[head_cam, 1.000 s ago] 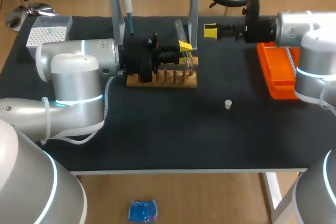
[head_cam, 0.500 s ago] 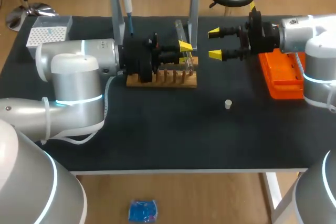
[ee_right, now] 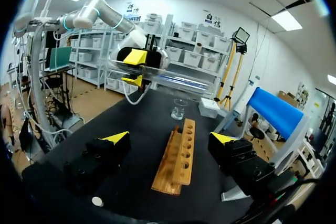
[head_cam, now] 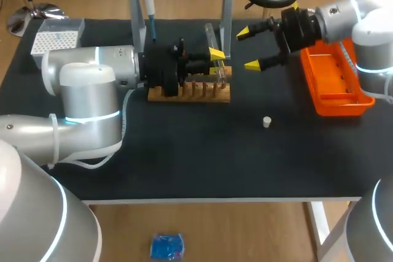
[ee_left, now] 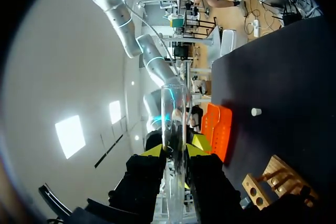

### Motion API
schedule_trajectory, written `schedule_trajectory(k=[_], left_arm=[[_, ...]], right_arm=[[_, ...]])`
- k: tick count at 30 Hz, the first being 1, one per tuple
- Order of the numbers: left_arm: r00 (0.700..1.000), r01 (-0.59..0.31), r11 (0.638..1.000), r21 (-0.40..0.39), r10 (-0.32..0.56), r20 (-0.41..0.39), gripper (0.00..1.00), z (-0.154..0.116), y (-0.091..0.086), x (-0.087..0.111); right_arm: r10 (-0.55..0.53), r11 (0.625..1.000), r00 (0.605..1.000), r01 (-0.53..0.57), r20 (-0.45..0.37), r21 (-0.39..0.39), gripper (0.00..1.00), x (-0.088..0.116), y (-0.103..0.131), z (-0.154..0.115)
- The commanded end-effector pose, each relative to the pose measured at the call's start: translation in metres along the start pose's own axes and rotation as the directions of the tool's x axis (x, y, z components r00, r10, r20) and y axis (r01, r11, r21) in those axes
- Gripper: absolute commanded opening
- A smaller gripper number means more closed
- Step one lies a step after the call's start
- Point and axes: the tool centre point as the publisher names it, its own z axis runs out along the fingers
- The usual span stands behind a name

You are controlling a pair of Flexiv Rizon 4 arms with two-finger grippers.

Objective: Invert the test tube, pick up the pipette, mount the tip to pipette, aspirate from beaker and dispense into the tube, eject the tip, return the pipette, and cap with the stopper.

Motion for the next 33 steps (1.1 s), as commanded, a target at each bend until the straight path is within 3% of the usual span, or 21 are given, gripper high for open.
schedule_trajectory(k=[1, 24, 30, 32, 33], left_arm=[[1.000, -0.001, 1.000, -0.001, 0.001, -0.001, 0.00, 0.001, 0.000, 0.000], [1.000, -0.001, 1.000, -0.001, 0.001, -0.001, 0.00, 0.001, 0.000, 0.000], [0.984, 0.158, 0.985, -0.072, -0.163, -0.072, 0.00, -0.004, 0.019, -0.040], [0.962, 0.232, 0.966, -0.113, -0.245, -0.122, 0.00, -0.004, 0.025, -0.049], [0.952, 0.275, 0.955, -0.111, -0.287, -0.110, 0.00, -0.004, 0.028, -0.054]], right_arm=[[0.025, 1.000, 0.999, -0.025, -0.025, -0.003, 1.00, -0.004, -0.006, -0.003], [0.018, 1.000, 1.000, -0.018, 0.013, 0.012, 1.00, -0.001, -0.012, -0.005], [0.018, 1.000, 1.000, -0.018, 0.013, 0.012, 1.00, -0.001, -0.012, -0.005], [0.018, 1.000, 1.000, -0.018, 0.013, 0.012, 1.00, -0.001, -0.012, -0.005], [0.018, 1.000, 1.000, -0.018, 0.013, 0.012, 1.00, -0.001, -0.012, -0.005]])
